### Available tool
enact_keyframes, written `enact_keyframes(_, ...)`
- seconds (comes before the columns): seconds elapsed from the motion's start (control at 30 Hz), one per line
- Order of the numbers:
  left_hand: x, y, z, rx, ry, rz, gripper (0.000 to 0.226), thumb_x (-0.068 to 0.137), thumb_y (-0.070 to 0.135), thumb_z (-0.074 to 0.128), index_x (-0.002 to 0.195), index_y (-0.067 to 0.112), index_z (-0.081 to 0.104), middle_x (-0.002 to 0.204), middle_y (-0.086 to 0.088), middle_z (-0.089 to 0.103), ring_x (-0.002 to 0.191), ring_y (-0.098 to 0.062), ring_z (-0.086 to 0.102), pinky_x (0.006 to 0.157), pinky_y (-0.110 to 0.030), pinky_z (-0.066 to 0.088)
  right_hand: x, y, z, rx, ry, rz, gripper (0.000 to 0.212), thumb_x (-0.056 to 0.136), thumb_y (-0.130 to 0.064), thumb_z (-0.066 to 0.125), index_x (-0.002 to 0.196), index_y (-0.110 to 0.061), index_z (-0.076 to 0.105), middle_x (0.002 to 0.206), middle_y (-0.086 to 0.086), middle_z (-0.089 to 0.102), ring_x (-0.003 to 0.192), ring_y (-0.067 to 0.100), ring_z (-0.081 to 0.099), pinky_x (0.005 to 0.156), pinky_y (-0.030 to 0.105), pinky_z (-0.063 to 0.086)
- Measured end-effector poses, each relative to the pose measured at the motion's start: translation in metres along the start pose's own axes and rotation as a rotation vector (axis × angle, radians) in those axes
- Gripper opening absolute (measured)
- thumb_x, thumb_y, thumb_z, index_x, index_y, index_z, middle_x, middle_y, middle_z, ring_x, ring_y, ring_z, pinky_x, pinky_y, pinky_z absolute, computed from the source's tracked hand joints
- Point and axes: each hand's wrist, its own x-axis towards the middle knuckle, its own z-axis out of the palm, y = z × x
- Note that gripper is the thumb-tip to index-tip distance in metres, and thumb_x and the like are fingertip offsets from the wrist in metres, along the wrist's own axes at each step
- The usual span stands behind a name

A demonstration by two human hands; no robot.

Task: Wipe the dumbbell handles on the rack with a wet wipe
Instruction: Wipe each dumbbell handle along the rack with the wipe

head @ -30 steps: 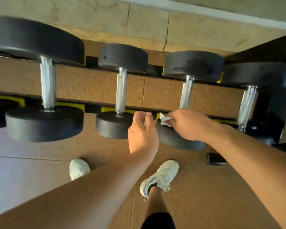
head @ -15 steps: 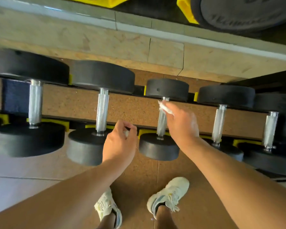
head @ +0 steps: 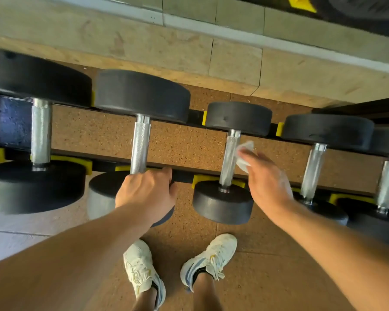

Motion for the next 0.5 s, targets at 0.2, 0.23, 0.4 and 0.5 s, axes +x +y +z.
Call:
enact_keyframes(0.2,0.006,-0.012,-0.004,0.176,0.020,0.113,0.037,0.098,0.057,0.031,0.105,0.028,0.055,0.074,0.006,0.061,0.067,-0.018,0.061,0.055,-0.028,0.041,0.022,-0.030,0.016,0.633,0.313,0.821,0.031,0.105,-0.034,0.043,0.116,-0.016,0.066,0.097,-0.002,0.068,0.084,0.010,0.066,0.062,0.023,0.049)
enact_keyframes(0.23,0.007,-0.014,-0.003,0.159,0.021,0.110,0.039,0.097,0.058,0.030,0.103,0.029,0.055,0.071,0.007,0.059,0.063,-0.018,0.058,0.054,-0.028,0.042,0.032,-0.040,0.020,0.657,0.290,0.790,0.031,0.105,-0.032,0.043,0.119,-0.016,0.066,0.101,-0.003,0.069,0.090,0.010,0.067,0.068,0.025,0.053)
enact_keyframes(0.4,0.008,-0.011,0.001,0.102,0.075,0.097,0.039,0.096,0.059,0.034,0.091,0.028,0.057,0.064,0.009,0.053,0.057,-0.017,0.052,0.052,-0.026,0.044,0.026,-0.056,0.033,0.316,0.107,0.598,0.050,0.101,-0.008,0.052,0.149,-0.020,0.045,0.137,0.005,0.062,0.119,0.024,0.063,0.081,0.027,0.057)
enact_keyframes(0.5,0.007,-0.011,0.000,0.101,0.068,0.105,0.039,0.097,0.056,0.033,0.086,0.027,0.057,0.062,0.008,0.051,0.056,-0.017,0.052,0.052,-0.026,0.044,-0.014,-0.039,0.023,0.078,-0.235,0.456,0.055,0.099,-0.009,0.054,0.150,-0.025,0.042,0.129,0.006,0.066,0.111,0.025,0.067,0.081,0.032,0.059)
